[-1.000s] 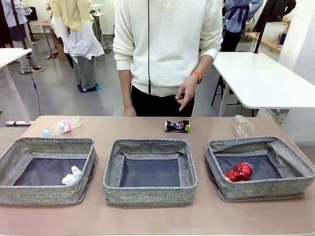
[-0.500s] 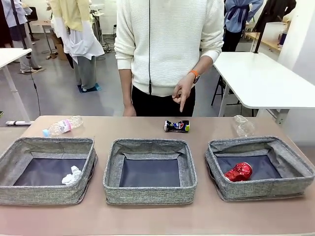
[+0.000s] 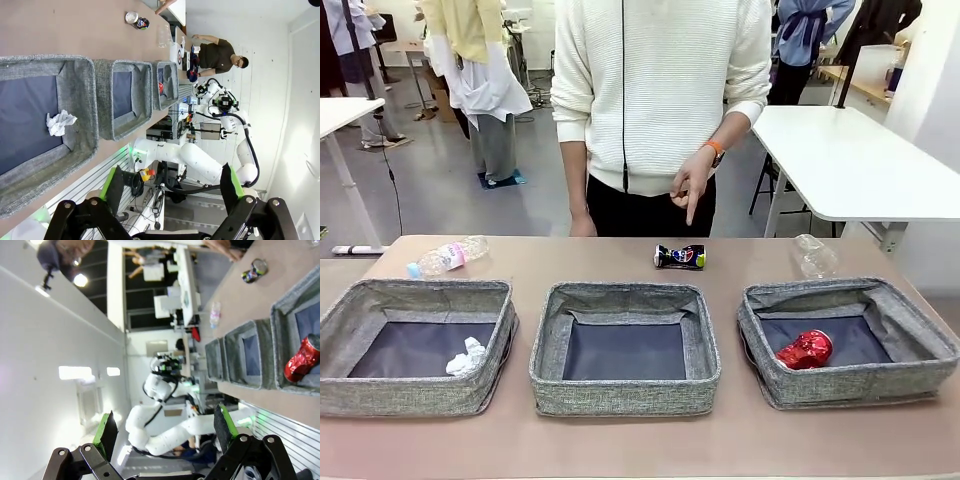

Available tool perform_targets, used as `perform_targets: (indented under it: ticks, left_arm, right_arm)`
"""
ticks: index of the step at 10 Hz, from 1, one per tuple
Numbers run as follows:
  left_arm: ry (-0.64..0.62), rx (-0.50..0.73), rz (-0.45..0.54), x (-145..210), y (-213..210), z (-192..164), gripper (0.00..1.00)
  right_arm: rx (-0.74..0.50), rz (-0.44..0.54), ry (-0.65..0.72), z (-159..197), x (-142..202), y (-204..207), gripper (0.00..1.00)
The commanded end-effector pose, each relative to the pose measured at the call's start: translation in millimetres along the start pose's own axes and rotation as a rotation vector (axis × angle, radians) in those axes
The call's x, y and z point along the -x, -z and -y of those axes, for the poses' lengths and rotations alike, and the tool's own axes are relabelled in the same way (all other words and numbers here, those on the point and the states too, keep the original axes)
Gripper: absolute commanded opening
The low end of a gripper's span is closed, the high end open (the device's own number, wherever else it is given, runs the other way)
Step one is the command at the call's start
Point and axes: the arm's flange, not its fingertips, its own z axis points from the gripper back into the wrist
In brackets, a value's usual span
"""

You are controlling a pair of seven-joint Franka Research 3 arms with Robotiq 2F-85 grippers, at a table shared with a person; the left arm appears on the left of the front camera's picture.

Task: Sort the waste into the appropriate baskets.
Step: Pick up the waste item pointed out by the person.

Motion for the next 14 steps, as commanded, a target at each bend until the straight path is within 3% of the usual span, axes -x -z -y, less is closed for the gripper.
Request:
perform_targets:
  ticks: [1,3,6,7,8,9,12,13,14]
  left_arm:
    - [-0.002,0.012,0.012,-0.8,-1.5,2.7,1.0]
    - [-0.002,0.012,0.012,-0.8,-1.5,2.7,1.0]
    - [-0.002,0.012,0.012,-0.8,-1.5,2.7,1.0]
    - [-0.002,0.012,0.012,-0.8,-1.5,2.7,1.0]
    - [-0.002,0.012,0.012,-0.8,-1.5,2.7,1.0]
    - [-0.002,0.012,0.012,-0.8,-1.5,2.7,1.0]
    - [-0.002,0.012,0.012,-0.8,-1.5,2.7,1.0]
    - [-0.002,0.012,0.012,-0.8,-1.5,2.7,1.0]
    - [-0.002,0.012,0.012,-0.8,-1.5,2.7,1.0]
  right_arm:
    - [0.161,-0.246,-0.206,-17.9,-41.1,81.1,1.0]
    - [0.3,-0.506,-0.462,-19.3,-71.7,204.2,1.0]
    - [0.559,-0.575,-1.04,11.0,-51.3,335.5,1.0]
    - [0.692,-0.594,-1.208,21.1,-36.5,360.3,1.0]
    - [0.75,-0.612,-1.274,28.3,-22.4,371.2,1.0]
    - [0.521,-0.669,-0.771,8.1,-37.3,366.7,1.0]
    - [0.521,-0.669,-0.771,8.1,-37.3,366.7,1.0]
    - [0.561,-0.7,-0.835,17.2,-35.5,366.3,1.0]
    - [0.659,-0.674,-1.061,30.1,-54.2,388.8,1.0]
